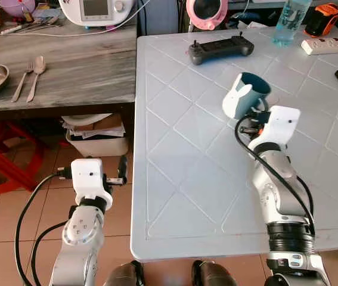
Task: Setting the table
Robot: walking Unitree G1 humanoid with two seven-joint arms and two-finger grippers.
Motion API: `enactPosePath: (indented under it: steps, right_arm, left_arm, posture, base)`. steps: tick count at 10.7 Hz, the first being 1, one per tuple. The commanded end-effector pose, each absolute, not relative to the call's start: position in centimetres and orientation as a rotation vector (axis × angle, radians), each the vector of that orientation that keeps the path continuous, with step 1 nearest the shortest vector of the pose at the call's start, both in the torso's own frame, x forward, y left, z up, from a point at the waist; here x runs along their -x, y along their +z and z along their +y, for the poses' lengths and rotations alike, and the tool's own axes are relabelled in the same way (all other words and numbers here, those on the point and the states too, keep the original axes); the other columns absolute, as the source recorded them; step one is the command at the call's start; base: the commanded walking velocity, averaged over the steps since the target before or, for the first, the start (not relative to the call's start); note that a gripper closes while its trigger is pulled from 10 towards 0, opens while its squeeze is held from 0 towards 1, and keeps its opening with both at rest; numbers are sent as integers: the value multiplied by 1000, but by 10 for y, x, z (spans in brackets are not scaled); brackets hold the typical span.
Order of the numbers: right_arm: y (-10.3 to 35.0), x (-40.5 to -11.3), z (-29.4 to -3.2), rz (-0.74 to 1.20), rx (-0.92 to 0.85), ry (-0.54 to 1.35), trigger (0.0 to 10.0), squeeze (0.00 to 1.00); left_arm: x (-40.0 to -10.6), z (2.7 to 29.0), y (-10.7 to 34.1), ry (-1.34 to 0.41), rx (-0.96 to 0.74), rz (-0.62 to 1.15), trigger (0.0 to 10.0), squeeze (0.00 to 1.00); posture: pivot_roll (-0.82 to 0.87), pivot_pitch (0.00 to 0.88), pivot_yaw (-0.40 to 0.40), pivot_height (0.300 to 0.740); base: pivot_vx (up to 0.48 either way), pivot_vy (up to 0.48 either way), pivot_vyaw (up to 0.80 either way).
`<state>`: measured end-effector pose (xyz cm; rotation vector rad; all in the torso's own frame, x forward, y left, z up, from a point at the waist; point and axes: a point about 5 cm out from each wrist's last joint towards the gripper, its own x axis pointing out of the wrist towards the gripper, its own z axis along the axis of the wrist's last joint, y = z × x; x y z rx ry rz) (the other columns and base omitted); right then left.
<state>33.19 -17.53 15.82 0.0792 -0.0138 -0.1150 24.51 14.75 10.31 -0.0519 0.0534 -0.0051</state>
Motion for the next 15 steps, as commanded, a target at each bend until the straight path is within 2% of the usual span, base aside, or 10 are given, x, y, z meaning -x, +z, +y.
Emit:
enactPosePath:
  steps: [1, 2, 3, 4, 5, 6, 7, 13, 15]
  right_arm:
    - [162, -330, -169, -35, -49, -76, 10000, 0]
    - [155, -328, -171, 1, 6, -94, 10000, 0]
    - [153, -328, -171, 11, -1, -95, 10000, 525]
    - [154, -328, -171, 11, 3, -85, 10000, 1000]
    - [154, -329, -171, 14, 4, -82, 10000, 929]
    - [154, -330, -171, 17, 5, -80, 10000, 153]
    - [154, -330, -171, 19, 6, -78, 10000, 0]
    - [169, -345, -183, -7, 6, -131, 10000, 0]
    - [169, -350, -177, 3, -25, -85, 10000, 0]
  left_arm:
    - [-244, 152, 99, 19, 45, 77, 10000, 0]
    - [-244, 152, 99, 18, 42, 79, 10000, 0]
    - [-245, 152, 99, 17, 42, 79, 10000, 0]
    - [-245, 152, 99, 16, 41, 79, 10000, 0]
    - [-245, 152, 99, 16, 42, 78, 10000, 0]
    - [-246, 152, 99, 18, 40, 78, 10000, 0]
    - [-246, 152, 99, 19, 39, 79, 10000, 0]
    - [-245, 153, 97, 34, 24, 90, 10000, 0]
    - [-245, 153, 97, 36, 24, 91, 10000, 0]
  posture:
    - [-18, 182, 46, 740]
    - [-20, 182, 46, 740]
    - [-22, 181, 47, 740]
    - [-22, 180, 47, 740]
    - [-22, 179, 47, 740]
    - [-21, 178, 46, 740]
    - [-21, 179, 46, 740]
    - [-23, 179, 43, 740]
    - [-21, 181, 41, 740]
  base:
    - [0, 0, 0]
    - [0, 0, 0]
    - [0, 0, 0]
    - [0, 0, 0]
    - [0, 0, 0]
    - [0, 0, 0]
    - [0, 0, 0]
    - [0, 0, 0]
    - [0, 0, 0]
